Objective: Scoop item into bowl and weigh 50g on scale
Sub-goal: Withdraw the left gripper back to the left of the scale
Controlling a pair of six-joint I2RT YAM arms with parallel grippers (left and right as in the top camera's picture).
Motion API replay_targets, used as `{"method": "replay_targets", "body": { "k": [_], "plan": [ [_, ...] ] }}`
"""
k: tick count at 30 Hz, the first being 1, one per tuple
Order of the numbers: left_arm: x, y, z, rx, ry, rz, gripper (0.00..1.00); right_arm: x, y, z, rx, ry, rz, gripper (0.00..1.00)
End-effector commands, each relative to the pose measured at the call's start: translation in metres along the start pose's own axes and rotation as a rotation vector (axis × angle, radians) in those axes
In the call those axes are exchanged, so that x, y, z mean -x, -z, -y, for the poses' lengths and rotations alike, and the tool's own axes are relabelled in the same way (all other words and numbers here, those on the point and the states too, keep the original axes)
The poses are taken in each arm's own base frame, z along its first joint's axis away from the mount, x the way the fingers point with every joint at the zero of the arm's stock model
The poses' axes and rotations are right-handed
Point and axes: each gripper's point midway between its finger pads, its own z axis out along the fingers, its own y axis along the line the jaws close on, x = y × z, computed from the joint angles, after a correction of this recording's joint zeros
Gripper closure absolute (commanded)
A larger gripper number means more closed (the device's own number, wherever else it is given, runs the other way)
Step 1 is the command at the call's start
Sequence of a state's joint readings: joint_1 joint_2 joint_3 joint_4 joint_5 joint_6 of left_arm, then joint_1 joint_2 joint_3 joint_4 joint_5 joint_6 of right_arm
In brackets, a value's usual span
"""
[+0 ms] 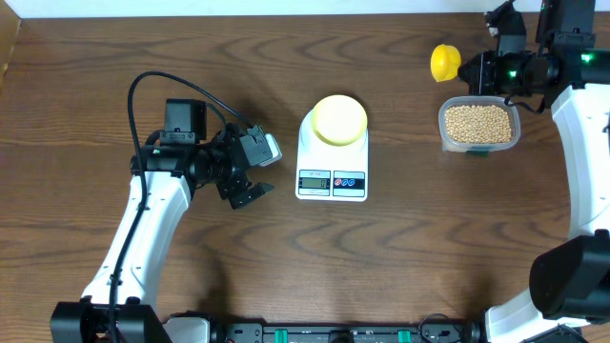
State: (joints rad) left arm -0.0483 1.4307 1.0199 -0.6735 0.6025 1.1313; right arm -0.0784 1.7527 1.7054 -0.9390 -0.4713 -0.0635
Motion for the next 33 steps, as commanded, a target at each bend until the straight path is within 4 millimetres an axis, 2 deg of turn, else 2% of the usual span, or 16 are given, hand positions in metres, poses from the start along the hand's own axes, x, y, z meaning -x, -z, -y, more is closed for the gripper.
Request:
{"method": "replay_targets", "body": {
  "k": [1, 33],
  "plan": [
    [0.0019, 0.0041, -0.0011, 0.012, -0.020, 0.004, 0.03, 0.0052, 0.0056, -0.0028, 0.001, 0.021, 0.018, 0.99],
    [0.0079, 0.0043, 0.0022, -0.008, 0.013, 0.039, 0.03, 0.0053, 0.0053, -0.0035, 0.002, 0.023, 0.018, 0.99]
  ]
}}
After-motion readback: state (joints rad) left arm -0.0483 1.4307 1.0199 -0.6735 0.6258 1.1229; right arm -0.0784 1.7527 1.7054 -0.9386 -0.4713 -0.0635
